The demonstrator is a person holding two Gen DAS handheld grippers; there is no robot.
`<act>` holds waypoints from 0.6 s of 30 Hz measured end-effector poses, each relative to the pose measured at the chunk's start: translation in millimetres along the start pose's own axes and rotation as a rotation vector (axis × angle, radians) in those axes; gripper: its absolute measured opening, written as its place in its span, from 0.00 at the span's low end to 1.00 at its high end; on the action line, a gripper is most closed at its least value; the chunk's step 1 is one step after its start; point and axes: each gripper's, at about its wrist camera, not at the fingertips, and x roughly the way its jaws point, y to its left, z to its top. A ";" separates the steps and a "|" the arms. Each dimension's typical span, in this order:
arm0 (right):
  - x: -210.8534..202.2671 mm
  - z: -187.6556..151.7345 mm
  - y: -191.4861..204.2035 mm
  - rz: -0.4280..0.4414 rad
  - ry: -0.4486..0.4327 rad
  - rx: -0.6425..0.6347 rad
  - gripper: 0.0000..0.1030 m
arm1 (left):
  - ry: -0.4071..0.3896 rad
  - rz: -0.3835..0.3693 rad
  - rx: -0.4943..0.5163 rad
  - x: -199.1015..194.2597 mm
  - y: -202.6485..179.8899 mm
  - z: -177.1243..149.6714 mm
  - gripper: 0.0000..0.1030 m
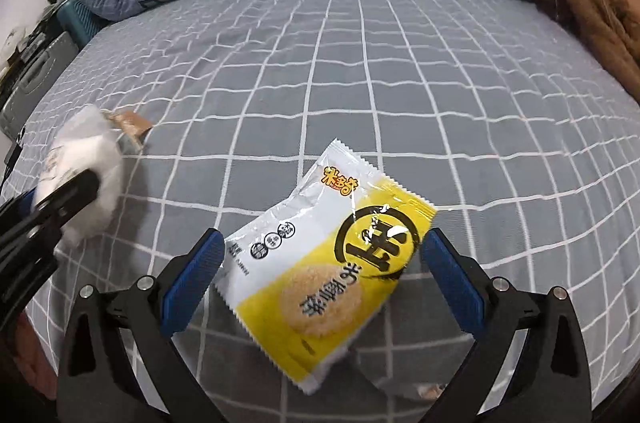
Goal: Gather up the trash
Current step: 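Hold the KEYU bag in the left gripper while the right grasps the yellow snack wrapper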
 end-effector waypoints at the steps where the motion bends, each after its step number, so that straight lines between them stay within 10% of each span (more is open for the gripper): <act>1: 1.8 1.1 1.5 0.007 -0.002 0.000 0.93 | -0.004 0.002 0.001 -1.2 1.4 -0.8 0.47; 6: 12.2 1.9 8.2 -0.008 0.009 -0.016 0.73 | 0.000 0.008 0.004 1.1 3.4 -1.8 0.47; 14: 12.2 0.2 11.0 -0.066 0.006 -0.060 0.09 | 0.011 0.006 0.016 6.0 -1.2 -2.6 0.47; 18: 9.6 -1.0 7.9 -0.039 0.008 -0.045 0.02 | 0.011 0.004 0.020 6.7 -3.3 -2.9 0.47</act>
